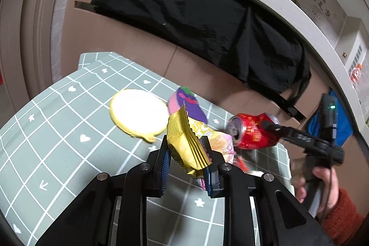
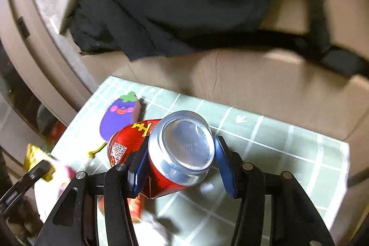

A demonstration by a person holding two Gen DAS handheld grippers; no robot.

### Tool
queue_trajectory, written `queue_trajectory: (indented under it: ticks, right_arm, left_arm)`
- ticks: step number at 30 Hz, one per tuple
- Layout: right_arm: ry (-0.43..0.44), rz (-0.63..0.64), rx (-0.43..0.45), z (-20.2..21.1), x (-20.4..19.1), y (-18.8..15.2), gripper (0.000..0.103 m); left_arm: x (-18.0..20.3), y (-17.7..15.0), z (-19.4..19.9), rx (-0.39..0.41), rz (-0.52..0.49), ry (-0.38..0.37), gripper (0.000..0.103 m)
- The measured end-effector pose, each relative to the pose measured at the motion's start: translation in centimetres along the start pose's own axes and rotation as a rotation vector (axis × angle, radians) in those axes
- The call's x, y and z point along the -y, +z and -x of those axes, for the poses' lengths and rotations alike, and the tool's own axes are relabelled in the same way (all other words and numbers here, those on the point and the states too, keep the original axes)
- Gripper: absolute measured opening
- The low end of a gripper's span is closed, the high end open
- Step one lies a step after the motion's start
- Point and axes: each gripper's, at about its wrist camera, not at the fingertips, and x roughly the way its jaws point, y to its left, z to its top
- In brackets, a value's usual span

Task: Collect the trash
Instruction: 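Grasp the yellow snack bag with the left tool while the right tool grasps the red soda can, then carry the yellow snack bag and red can over the bin and release both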

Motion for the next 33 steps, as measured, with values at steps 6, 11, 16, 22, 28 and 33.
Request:
queue_trajectory:
  ticks: [6,11,16,22,28,33]
  right_arm:
    - [-0.028,0.045,0.067,5.4,0.4,-1.0,0.050]
    - [-0.048,0.066,0.102,8.0,0.9,-2.0,0.050]
    - [-0.046,0.051,0.158,11.3,2.3,-2.4,0.050]
    - [-0.054,0.029,0.254,16.7,4.8,-2.8,0.050]
    - [-0.114,0.005,0.350,22.7,8.4,-3.8,0.050]
    - [-0.193,-0.037,0.410,27.7,12.5,-5.5,0.050]
  left_arm:
    - [2.6,-0.2,0.8,0.013,-0.032,-0.012,0.025]
    - [5.3,-0.2,1.3,0.027,-0.085,-0.019,0.025]
    - [9.0,0.6,2.0,0.062,-0.167,-0.037,0.025]
    - [14.4,1.8,2.6,0.123,-0.252,-0.070,0.025]
    - [22.0,1.7,2.4,0.166,-0.351,-0.145,0.025]
    - [28.7,-0.2,1.2,0.150,-0.419,-0.246,0.025]
